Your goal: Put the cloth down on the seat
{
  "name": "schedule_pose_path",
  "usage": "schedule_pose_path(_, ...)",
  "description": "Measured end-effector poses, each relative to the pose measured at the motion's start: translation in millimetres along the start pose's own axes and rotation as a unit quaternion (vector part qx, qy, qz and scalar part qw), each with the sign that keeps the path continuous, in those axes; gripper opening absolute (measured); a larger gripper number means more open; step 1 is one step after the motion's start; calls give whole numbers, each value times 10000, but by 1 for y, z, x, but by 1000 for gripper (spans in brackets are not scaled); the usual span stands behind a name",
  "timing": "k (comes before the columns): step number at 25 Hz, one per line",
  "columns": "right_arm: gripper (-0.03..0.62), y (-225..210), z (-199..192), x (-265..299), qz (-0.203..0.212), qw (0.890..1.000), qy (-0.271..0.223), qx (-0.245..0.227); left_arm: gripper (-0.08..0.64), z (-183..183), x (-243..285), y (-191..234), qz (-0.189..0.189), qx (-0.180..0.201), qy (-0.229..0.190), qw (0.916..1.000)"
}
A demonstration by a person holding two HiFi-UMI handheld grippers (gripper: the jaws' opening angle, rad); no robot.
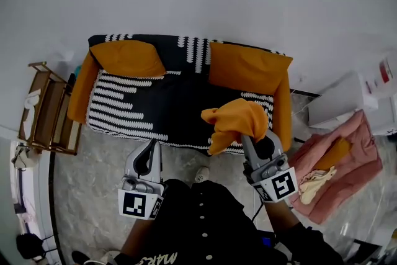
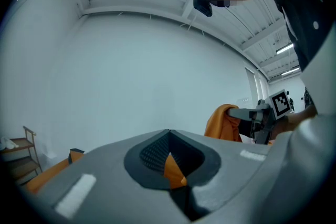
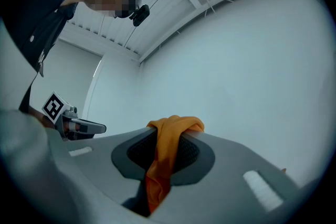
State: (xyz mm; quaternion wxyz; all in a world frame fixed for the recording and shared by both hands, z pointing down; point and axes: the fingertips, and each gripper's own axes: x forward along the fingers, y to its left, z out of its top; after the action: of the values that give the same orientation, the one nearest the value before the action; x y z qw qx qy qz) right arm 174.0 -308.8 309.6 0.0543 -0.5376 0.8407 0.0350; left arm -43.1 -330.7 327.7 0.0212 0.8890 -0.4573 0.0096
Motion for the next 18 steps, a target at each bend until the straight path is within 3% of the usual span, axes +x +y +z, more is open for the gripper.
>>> schedule_pose_path(7, 77, -3, -27, 18, 76, 9994, 189, 274, 0, -21, 6, 17, 143, -52, 312, 9994)
schedule_pose_path(18, 77, -3, -32, 81, 205, 9994, 263, 103, 0, -20, 47, 66, 56, -120, 212, 9997)
